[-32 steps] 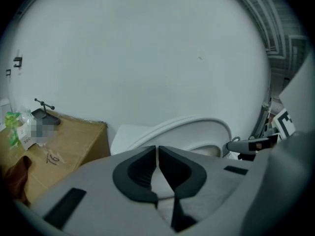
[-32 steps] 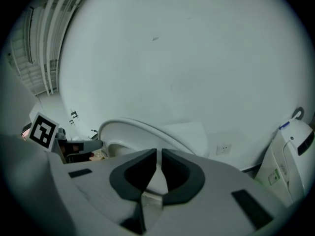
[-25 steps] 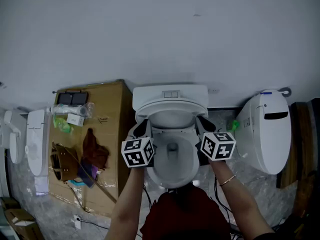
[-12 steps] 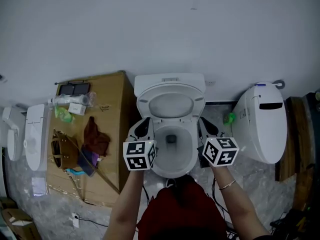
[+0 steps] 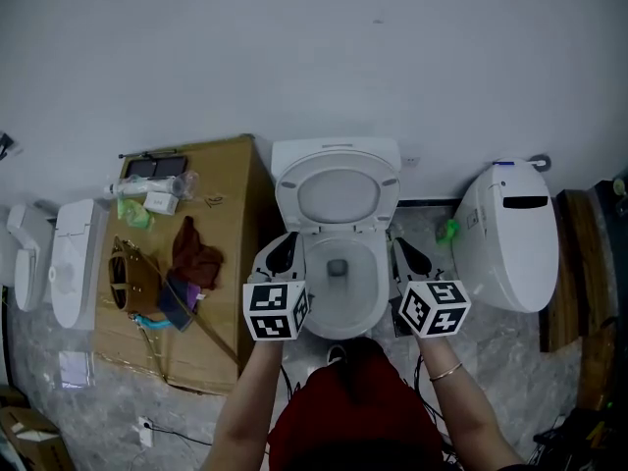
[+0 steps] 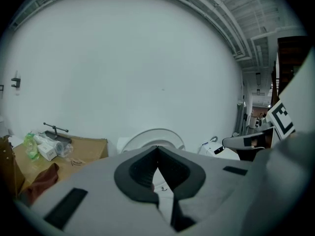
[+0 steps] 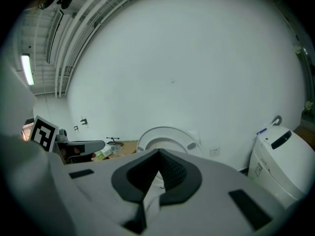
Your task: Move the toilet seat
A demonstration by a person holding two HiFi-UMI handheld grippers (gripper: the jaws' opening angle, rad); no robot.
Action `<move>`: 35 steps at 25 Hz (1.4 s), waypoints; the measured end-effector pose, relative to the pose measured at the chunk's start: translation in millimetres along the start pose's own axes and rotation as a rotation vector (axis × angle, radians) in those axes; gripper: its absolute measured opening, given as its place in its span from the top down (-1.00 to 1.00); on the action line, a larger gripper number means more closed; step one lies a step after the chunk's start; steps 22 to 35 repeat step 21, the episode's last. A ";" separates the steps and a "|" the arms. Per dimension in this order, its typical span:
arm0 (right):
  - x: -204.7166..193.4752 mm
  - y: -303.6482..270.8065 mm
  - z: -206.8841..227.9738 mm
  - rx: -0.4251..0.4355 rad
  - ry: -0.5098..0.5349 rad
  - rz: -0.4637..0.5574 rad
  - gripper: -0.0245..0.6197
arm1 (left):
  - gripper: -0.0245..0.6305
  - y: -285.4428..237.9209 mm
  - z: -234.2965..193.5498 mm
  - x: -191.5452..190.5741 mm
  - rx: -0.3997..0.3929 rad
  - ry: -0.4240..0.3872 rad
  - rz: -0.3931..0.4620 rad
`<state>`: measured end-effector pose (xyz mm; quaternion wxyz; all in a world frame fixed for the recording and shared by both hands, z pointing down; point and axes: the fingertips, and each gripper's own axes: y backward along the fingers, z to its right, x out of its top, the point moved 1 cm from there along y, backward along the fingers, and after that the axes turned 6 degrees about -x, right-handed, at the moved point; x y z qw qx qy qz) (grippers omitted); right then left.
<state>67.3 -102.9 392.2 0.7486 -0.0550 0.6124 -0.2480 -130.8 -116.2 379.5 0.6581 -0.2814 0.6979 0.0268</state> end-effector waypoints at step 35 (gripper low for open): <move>-16.5 72.1 -27.1 -0.008 0.060 0.033 0.88 | 0.85 72.5 33.9 -3.7 -0.001 -0.053 0.044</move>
